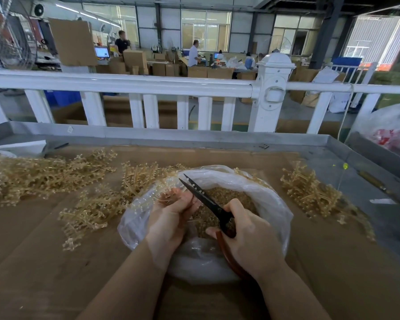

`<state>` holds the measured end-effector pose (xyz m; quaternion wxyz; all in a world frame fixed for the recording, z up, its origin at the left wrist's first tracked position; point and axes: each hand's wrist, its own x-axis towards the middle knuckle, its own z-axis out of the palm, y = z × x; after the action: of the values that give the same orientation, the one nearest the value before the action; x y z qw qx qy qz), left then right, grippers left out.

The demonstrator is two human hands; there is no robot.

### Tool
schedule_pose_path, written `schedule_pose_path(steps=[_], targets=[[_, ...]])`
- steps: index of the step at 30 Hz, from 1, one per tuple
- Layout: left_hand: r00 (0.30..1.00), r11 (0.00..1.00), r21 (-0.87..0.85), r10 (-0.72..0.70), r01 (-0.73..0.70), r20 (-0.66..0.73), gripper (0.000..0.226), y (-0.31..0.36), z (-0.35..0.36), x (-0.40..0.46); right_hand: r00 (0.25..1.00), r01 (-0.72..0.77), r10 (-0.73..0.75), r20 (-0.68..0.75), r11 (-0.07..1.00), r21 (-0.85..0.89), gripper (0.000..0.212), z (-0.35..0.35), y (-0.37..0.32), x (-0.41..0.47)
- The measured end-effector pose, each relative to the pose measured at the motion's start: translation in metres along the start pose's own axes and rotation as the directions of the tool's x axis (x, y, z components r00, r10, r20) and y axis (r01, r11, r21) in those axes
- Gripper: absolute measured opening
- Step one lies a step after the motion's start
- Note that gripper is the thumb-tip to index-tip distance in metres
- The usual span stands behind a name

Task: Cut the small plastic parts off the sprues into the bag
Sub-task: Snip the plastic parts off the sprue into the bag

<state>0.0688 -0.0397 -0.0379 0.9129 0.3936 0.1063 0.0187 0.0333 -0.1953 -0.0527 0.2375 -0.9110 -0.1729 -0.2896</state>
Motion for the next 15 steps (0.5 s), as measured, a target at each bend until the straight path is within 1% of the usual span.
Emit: schedule_pose_path(steps=[2,4,8,15], targets=[[0.999,0.998,0.064,0.012,-0.014,0.037,0.017,-0.0014,0.0007,-0.0015,1.000,-0.011,0.011,0.005,1.000,0.006,0.039,0.0005,-0.0012,0.0000],[0.998,0.995,0.093,0.016,-0.022,0.067,0.018,-0.0026,0.0020,-0.0027,1.000,-0.014,0.014,0.015,1.000,0.006,0.039,0.0009,-0.0024,0.0002],[0.997,0.995,0.099,0.012,-0.020,0.079,0.019,-0.0011,0.0029,-0.0046,0.999,-0.005,0.005,0.034,1.000,-0.002,0.038,-0.0001,-0.0025,0.0004],[0.998,0.997,0.069,-0.025,0.021,0.066,0.016,0.0012,0.0032,-0.0055,0.995,0.004,-0.004,0.098,1.000,0.002,0.044,-0.0020,-0.0018,0.0026]])
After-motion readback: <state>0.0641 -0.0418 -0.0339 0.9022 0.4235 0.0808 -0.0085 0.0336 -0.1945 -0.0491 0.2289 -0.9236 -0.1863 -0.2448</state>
